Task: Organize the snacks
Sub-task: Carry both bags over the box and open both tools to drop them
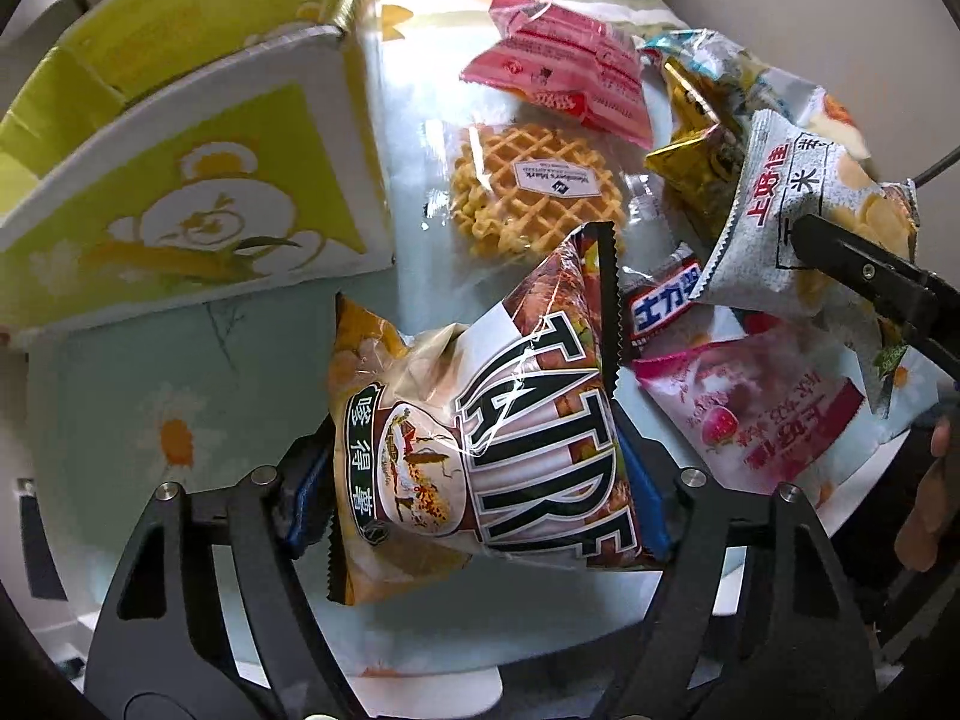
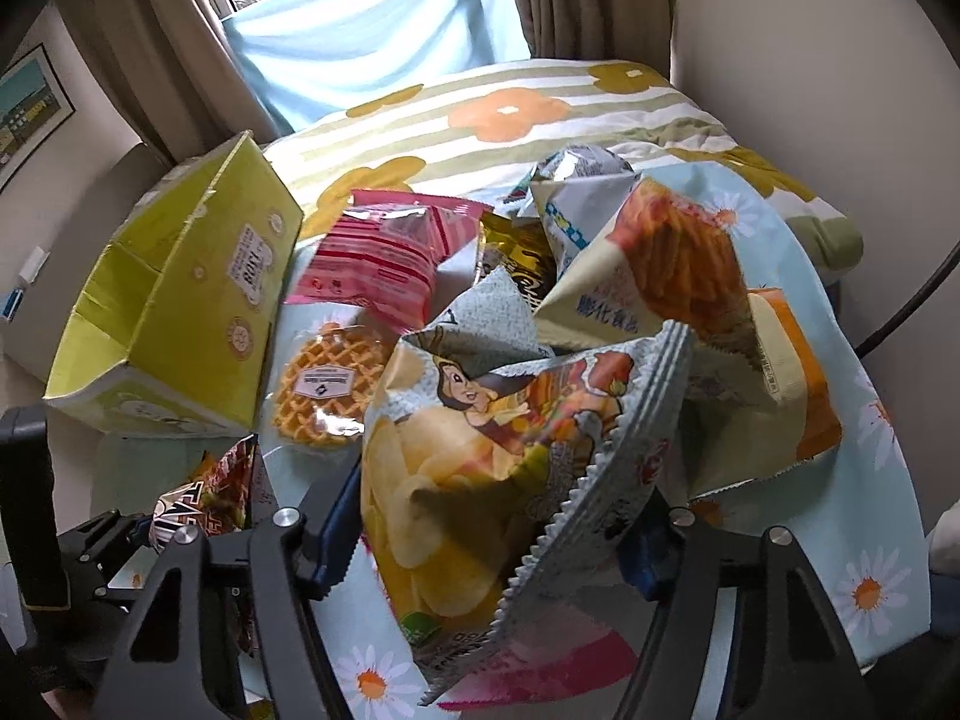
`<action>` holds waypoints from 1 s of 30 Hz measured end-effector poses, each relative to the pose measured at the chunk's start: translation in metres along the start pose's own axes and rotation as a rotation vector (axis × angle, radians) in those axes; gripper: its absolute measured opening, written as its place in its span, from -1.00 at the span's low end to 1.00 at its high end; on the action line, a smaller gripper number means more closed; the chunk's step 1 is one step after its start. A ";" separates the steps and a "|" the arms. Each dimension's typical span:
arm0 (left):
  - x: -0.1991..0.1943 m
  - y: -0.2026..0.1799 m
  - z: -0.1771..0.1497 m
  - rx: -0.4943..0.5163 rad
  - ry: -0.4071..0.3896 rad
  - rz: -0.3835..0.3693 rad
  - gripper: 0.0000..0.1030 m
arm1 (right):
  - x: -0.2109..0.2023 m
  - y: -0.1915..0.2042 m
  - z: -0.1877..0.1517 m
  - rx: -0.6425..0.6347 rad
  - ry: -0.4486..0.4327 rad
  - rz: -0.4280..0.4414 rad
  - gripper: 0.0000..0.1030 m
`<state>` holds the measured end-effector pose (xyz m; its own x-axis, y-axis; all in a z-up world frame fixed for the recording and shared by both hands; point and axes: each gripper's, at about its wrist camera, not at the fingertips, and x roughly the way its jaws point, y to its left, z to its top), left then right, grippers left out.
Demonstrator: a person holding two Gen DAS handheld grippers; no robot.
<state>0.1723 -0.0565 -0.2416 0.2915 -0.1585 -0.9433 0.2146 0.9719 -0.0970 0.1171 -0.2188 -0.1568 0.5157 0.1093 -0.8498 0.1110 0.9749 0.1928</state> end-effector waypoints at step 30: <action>-0.211 0.056 0.038 -0.119 -0.449 0.086 0.46 | -0.105 0.115 0.063 -0.284 -0.206 0.185 0.26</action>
<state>0.1583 0.0252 -0.0358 0.6833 -0.1110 -0.7216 0.0712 0.9938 -0.0854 0.1289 -0.1306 -0.0143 0.6679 0.2747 -0.6917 -0.2239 0.9605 0.1652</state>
